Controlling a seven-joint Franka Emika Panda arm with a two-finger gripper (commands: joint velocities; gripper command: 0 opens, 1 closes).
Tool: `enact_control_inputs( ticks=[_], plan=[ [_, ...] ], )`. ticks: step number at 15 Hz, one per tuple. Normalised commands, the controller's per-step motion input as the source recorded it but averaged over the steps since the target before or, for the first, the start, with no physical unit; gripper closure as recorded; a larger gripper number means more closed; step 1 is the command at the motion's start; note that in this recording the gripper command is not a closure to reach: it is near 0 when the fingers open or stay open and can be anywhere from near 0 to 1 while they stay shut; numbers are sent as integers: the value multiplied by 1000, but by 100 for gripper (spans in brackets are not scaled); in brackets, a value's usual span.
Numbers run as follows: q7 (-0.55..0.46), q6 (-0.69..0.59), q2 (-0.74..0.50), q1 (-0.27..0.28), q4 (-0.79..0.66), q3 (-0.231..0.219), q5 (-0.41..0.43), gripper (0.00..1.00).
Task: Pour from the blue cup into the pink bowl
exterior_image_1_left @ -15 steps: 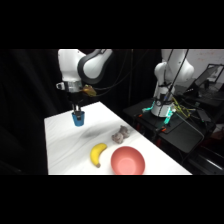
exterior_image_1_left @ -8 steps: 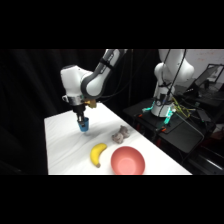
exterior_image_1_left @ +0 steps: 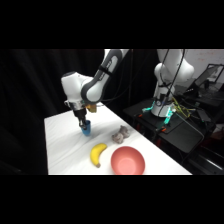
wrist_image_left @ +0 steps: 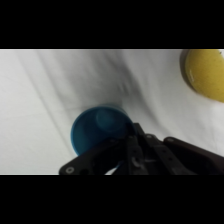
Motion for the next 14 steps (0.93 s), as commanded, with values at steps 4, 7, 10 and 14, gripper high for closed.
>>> enact_control_inputs(
  ticks=[4, 7, 10, 14],
  plan=[
    [72, -138, 46, 13, 137, 11, 47, 0],
    [73, -172, 2, 26, 128, -10, 20, 0],
    [88, -178, -57, 43, 96, -36, -13, 0],
    [74, -268, -280, 76, -12, -50, -70, 0]
  ],
)
